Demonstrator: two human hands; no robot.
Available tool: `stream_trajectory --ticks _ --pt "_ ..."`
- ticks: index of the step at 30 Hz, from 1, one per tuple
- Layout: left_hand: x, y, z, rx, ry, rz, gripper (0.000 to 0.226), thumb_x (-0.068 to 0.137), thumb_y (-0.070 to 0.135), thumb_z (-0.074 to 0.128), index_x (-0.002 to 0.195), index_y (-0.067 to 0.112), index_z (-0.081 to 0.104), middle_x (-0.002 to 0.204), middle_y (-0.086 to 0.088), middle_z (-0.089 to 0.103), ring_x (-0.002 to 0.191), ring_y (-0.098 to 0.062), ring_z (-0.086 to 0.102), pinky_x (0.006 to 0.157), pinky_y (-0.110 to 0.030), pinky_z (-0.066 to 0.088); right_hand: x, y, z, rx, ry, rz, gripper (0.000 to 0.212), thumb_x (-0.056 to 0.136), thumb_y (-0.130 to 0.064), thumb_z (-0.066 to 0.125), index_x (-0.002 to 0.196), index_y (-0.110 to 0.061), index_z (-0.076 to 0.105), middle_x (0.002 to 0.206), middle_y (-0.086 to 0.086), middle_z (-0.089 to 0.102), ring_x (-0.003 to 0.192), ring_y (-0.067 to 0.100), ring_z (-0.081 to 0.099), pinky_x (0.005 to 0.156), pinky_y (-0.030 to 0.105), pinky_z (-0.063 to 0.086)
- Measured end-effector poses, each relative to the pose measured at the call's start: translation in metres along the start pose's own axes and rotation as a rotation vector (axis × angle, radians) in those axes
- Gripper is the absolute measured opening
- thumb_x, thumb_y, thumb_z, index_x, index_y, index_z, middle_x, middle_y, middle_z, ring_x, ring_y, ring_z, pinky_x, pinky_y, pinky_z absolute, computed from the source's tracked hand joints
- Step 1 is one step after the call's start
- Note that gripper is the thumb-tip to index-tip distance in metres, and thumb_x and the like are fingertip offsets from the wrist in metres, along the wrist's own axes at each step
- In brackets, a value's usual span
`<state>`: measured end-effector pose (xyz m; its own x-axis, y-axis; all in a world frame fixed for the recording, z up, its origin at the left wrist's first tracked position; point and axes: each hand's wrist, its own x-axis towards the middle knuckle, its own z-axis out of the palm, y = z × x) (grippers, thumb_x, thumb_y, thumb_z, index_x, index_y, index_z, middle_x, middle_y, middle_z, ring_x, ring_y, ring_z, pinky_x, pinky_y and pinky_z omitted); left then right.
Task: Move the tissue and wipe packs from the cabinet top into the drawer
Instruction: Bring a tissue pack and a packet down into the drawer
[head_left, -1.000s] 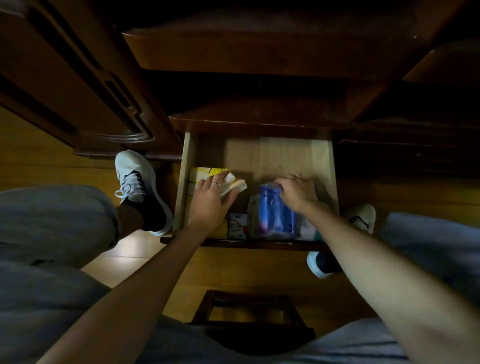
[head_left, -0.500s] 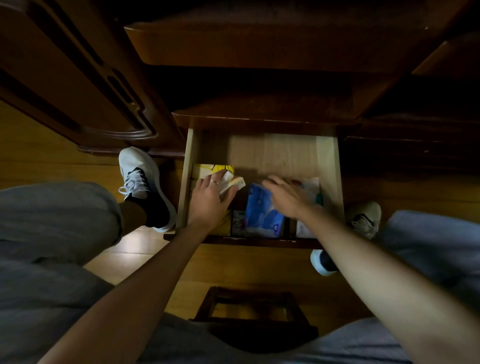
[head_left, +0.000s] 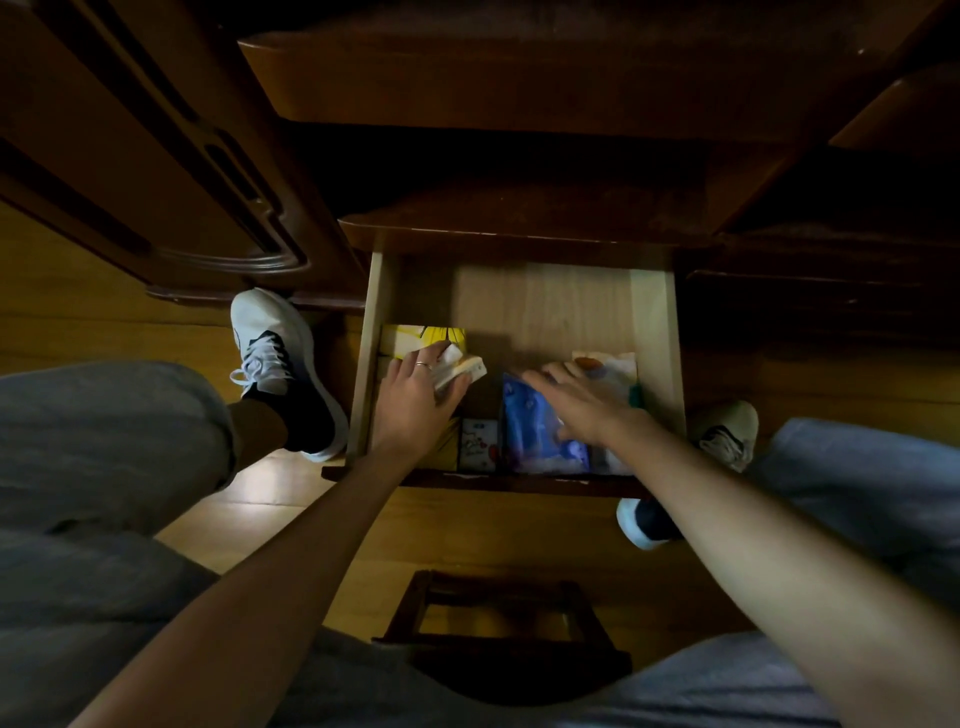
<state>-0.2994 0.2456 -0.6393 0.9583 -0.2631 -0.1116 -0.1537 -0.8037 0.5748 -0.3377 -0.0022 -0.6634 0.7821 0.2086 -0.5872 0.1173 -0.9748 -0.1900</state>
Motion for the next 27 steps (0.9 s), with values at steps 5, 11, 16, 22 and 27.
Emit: stream_trajectory --ticks 5,11,16,22,27 --pt "0.001 0.000 0.002 -0.004 0.023 0.010 0.051 0.096 0.048 0.057 0.140 0.023 0.050 0.127 -0.002 0.061 0.117 -0.020 0.051 0.094 -0.039 0.050 -0.003 -0.007 0.015 0.003 0.012 0.029 0.094 0.090 -0.016 0.066 0.161 -0.025 0.005 0.156 0.012 0.026 0.142 0.033 0.027 0.113 0.049 0.037" --pt "0.001 0.004 0.004 -0.002 -0.001 0.049 0.056 0.094 0.053 0.053 0.140 0.022 0.050 0.128 -0.002 0.061 0.119 -0.019 0.052 0.097 -0.039 0.051 0.010 -0.006 0.003 0.150 -0.072 0.113 0.089 0.090 -0.037 0.066 0.161 -0.024 0.015 0.159 0.014 0.027 0.148 0.035 0.022 0.115 0.050 0.031" --pt "-0.001 0.003 0.002 0.005 0.007 0.039 0.055 0.094 0.053 0.053 0.140 0.022 0.050 0.128 -0.002 0.061 0.118 -0.020 0.052 0.094 -0.038 0.051 0.017 -0.022 0.006 0.202 -0.110 0.178 0.086 0.092 -0.056 0.043 0.162 -0.022 0.006 0.166 0.014 0.015 0.151 0.036 0.012 0.119 0.055 0.019" --pt "-0.003 0.003 -0.001 -0.001 0.016 0.045 0.051 0.096 0.049 0.056 0.140 0.023 0.050 0.128 0.000 0.060 0.118 -0.018 0.051 0.092 -0.032 0.047 0.016 -0.020 0.015 0.303 -0.231 0.171 0.106 0.091 -0.061 0.054 0.160 -0.025 -0.017 0.169 0.009 -0.016 0.155 0.032 -0.012 0.123 0.058 0.003" --pt "-0.005 0.001 -0.001 0.008 0.022 0.047 0.050 0.096 0.047 0.058 0.140 0.024 0.050 0.127 0.001 0.061 0.117 -0.015 0.049 0.090 -0.025 0.041 0.012 -0.026 0.027 0.067 -0.157 0.174 0.104 0.095 -0.046 0.058 0.159 -0.020 -0.021 0.169 0.015 -0.013 0.155 0.034 -0.010 0.123 0.059 -0.005"
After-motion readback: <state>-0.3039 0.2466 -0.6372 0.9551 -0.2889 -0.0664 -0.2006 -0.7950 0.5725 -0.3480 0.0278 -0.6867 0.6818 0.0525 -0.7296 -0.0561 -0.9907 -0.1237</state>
